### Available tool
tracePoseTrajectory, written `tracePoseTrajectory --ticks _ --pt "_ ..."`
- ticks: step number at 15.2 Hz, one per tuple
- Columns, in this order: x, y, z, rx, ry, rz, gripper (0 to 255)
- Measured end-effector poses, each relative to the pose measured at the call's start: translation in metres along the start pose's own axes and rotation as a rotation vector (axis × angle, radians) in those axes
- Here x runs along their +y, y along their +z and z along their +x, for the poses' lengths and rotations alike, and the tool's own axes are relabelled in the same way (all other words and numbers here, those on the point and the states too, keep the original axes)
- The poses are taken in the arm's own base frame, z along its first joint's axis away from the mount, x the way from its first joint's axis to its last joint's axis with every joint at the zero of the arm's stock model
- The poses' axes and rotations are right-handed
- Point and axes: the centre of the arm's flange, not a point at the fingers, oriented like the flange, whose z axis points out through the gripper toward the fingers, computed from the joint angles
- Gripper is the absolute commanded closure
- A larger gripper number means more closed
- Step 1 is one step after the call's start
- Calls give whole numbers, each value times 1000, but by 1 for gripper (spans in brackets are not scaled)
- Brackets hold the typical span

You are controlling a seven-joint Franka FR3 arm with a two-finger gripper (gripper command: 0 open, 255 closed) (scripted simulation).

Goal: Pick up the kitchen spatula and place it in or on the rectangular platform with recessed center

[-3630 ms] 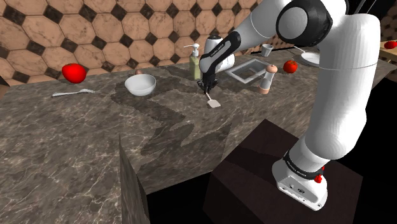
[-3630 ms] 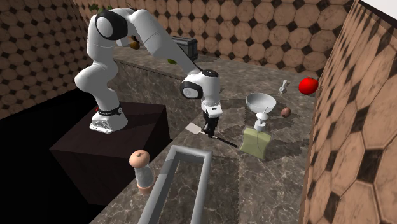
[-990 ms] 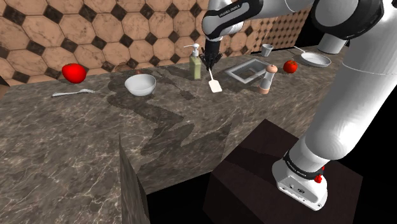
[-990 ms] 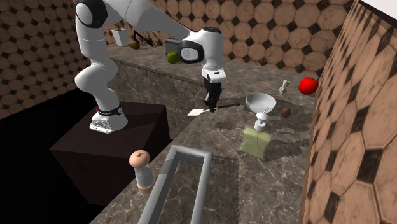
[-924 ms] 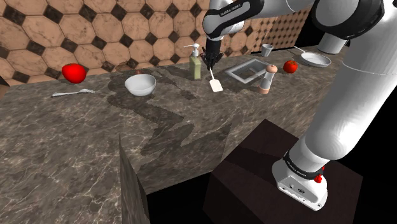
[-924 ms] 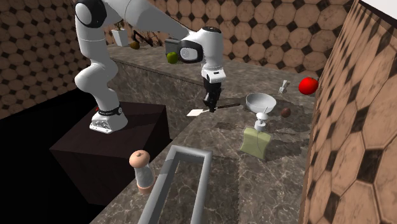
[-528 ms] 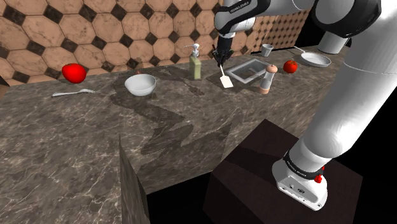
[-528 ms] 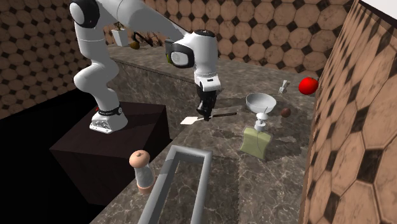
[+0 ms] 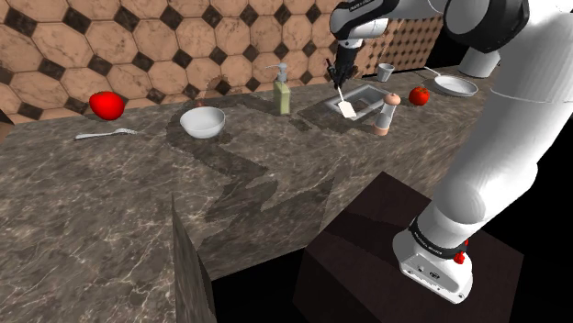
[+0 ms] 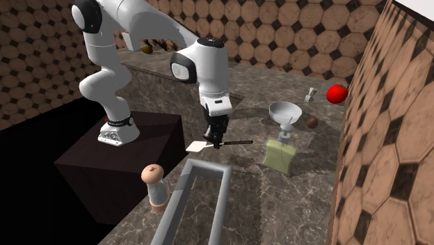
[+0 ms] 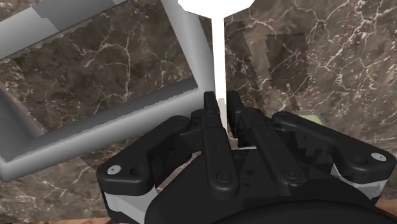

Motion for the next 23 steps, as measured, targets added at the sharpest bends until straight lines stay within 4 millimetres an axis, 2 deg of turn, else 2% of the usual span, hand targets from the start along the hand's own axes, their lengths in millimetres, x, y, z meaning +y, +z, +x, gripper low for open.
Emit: tracePoseTrajectory --ticks 10,13,15,23 --pt "123 -1 21 0 0 0 255" --pt "164 -3 34 0 0 0 255" --pt "173 3 35 0 0 0 255" --pt "177 44 31 0 -2 1 255"
